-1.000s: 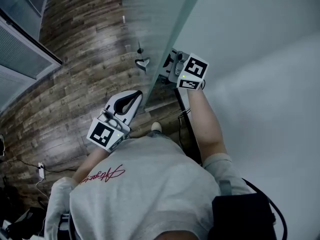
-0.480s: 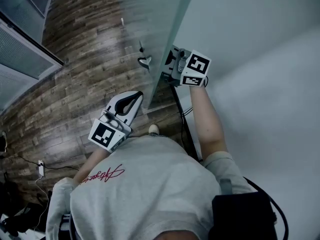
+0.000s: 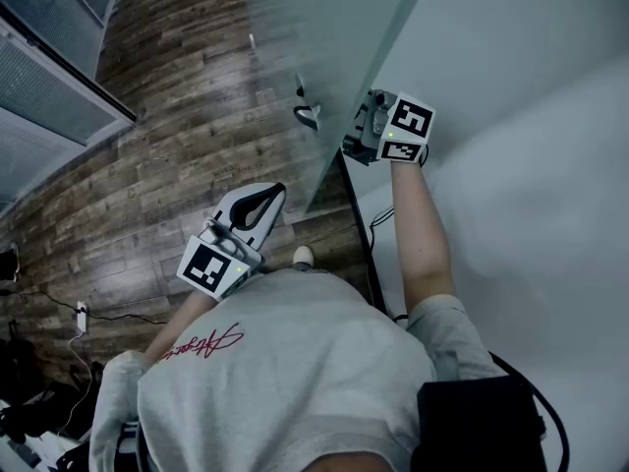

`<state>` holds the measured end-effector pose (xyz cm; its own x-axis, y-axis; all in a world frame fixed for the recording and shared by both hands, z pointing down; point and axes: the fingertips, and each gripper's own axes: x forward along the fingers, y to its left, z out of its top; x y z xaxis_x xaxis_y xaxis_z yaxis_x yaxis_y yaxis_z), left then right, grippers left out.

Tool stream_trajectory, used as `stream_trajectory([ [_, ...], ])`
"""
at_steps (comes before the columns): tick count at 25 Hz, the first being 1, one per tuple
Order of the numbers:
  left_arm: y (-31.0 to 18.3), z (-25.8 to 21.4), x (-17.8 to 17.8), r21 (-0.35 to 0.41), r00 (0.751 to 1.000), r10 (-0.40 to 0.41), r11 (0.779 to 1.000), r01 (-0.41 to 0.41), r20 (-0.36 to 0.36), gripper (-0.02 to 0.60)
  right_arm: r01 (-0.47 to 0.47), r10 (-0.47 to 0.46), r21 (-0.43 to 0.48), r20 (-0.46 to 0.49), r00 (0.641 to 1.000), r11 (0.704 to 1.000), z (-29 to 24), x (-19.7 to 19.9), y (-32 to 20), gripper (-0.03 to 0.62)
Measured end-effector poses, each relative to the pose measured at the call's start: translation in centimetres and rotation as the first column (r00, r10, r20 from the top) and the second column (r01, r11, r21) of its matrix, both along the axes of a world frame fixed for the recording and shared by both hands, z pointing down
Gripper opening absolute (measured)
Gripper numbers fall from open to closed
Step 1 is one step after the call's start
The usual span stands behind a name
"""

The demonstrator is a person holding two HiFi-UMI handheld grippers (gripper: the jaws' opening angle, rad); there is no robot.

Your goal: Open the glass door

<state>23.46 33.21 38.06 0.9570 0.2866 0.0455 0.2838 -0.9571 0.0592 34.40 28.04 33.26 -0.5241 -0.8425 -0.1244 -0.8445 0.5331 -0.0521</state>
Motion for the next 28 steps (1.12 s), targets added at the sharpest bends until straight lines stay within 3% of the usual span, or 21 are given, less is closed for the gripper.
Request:
stream_trajectory([
  [16,0.8,0.4,3.2,-0.003,0.999,-0.029,1.000,0.029,0.025,0.017,0.050,-0.049,-0.014,0.034,0.998,0.999,0.5,4.4,2.5,0.138],
  [21,1.1,0.5,2.4,-0.011,1.000,-0.009,1.000,0.009,0.015,0.017,0.056,-0.055,-0.014,0.040,0.998,0.998,0.0,4.1,2.9,0.138],
  [28,0.5,0.0,2.8,-0.012,0.999,-0.039,0.999,0.039,0.011,0.017,0.057,-0.056,-0.018,0.034,0.998,0.998,0.0,4.0,3.1,0.138],
])
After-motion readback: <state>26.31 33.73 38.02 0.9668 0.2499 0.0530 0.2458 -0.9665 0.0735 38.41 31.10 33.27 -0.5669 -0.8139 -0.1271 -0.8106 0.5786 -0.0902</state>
